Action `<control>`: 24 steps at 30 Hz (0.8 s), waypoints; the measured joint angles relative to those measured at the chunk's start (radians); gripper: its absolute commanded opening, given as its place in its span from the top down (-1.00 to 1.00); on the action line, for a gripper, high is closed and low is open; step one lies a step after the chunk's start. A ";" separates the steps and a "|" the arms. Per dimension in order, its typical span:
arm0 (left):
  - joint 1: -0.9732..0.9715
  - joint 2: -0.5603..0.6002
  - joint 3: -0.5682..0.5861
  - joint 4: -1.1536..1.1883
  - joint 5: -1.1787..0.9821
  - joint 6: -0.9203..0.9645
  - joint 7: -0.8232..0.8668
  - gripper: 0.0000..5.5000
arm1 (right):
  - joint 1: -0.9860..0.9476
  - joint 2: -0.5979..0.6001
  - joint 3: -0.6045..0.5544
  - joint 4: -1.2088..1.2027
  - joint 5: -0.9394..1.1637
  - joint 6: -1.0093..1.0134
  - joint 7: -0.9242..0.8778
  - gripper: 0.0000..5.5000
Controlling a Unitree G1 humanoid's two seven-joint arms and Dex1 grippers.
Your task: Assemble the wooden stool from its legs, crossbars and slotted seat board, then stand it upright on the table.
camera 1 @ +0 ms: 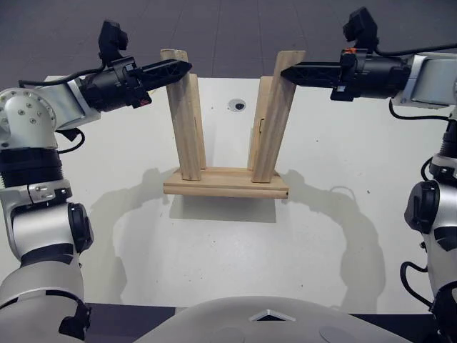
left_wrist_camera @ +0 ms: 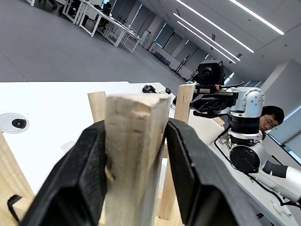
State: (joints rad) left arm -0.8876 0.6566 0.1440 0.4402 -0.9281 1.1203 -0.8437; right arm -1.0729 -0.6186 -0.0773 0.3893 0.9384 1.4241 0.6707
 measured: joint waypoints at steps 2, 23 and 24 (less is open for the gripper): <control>-0.041 -0.010 -0.027 0.117 0.067 -0.056 -0.034 0.40 | -0.055 0.042 0.042 0.134 -0.060 -0.055 0.027 0.50; -0.154 -0.129 -0.022 0.762 0.240 -0.440 -0.159 0.40 | -0.280 0.256 0.120 0.827 -0.435 -0.476 0.114 -0.03; -0.155 -0.133 -0.017 0.767 0.240 -0.447 -0.153 0.40 | -0.281 0.258 0.111 0.830 -0.443 -0.484 0.103 -0.09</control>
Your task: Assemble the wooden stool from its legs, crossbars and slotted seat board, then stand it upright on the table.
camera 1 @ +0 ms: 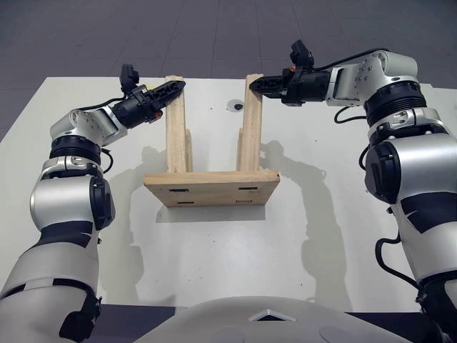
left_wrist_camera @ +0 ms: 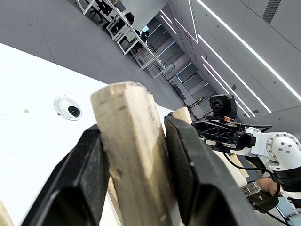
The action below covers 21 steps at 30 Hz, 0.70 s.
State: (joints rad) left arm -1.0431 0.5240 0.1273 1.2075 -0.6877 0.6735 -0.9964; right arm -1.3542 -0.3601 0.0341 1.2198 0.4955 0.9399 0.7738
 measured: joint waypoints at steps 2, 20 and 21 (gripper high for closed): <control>-0.005 -0.005 0.011 0.015 0.000 -0.016 0.009 0.40 | 0.000 0.008 -0.031 0.012 -0.013 -0.016 -0.026 -0.17; -0.043 -0.054 0.155 0.034 0.126 -0.116 0.014 -0.70 | 0.076 0.103 -0.202 0.038 -0.082 -0.012 -0.060 -0.96; -0.042 -0.056 0.164 0.034 0.128 -0.116 0.014 -0.72 | 0.076 0.103 -0.210 0.038 -0.083 -0.010 -0.061 -0.96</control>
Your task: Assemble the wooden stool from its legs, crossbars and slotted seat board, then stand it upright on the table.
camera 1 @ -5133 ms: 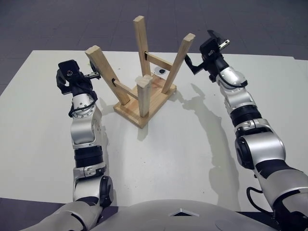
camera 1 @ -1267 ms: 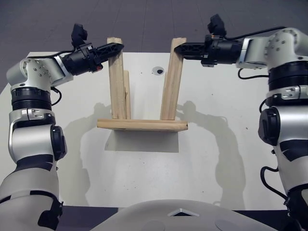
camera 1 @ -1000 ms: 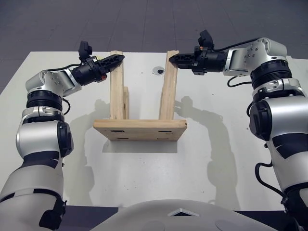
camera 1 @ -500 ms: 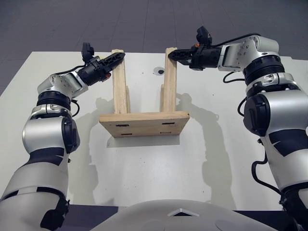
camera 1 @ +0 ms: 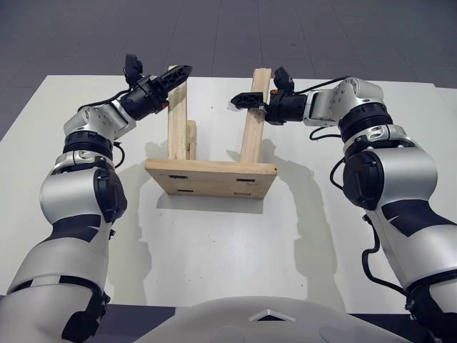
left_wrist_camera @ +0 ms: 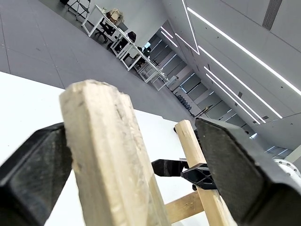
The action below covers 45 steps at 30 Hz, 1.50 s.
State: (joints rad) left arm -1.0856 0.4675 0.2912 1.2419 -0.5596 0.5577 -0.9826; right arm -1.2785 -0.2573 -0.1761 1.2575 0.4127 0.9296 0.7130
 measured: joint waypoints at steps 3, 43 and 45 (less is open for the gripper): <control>0.000 0.000 0.027 0.000 0.005 0.000 0.000 -0.92 | 0.001 -0.002 -0.023 -0.002 0.001 0.000 0.001 -0.96; 0.696 0.311 0.109 -1.292 -0.132 0.104 -0.113 -0.96 | 0.682 -0.269 -0.193 -1.201 0.193 -0.252 -0.013 -0.96; 0.822 0.313 0.076 -1.393 -0.126 0.108 -0.120 -0.96 | 0.823 -0.269 -0.162 -1.337 0.234 -0.214 0.010 -0.96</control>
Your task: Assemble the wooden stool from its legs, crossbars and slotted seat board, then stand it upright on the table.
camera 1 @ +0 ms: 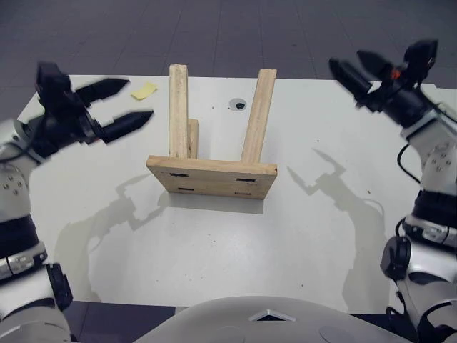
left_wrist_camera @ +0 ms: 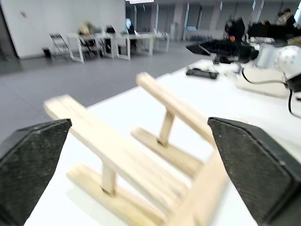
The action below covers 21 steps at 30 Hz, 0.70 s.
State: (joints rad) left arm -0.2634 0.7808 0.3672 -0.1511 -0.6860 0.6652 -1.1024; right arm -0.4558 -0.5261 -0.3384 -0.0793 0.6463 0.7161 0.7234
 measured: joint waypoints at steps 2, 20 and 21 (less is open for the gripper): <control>0.110 0.008 -0.030 -0.094 0.023 0.002 -0.001 -0.96 | 0.134 -0.004 0.033 -0.142 0.039 0.037 0.029 -0.96; 0.321 0.062 -0.051 -0.333 0.034 -0.006 0.119 -0.96 | 0.401 -0.170 0.216 -0.549 0.199 0.105 0.126 -0.96; 0.322 0.062 -0.052 -0.333 0.034 -0.008 0.117 -0.96 | 0.392 -0.174 0.215 -0.541 0.197 0.097 0.127 -0.96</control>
State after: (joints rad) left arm 0.0584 0.8429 0.3152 -0.4846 -0.6522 0.6569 -0.9858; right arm -0.0635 -0.7005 -0.1235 -0.6205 0.8437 0.8130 0.8508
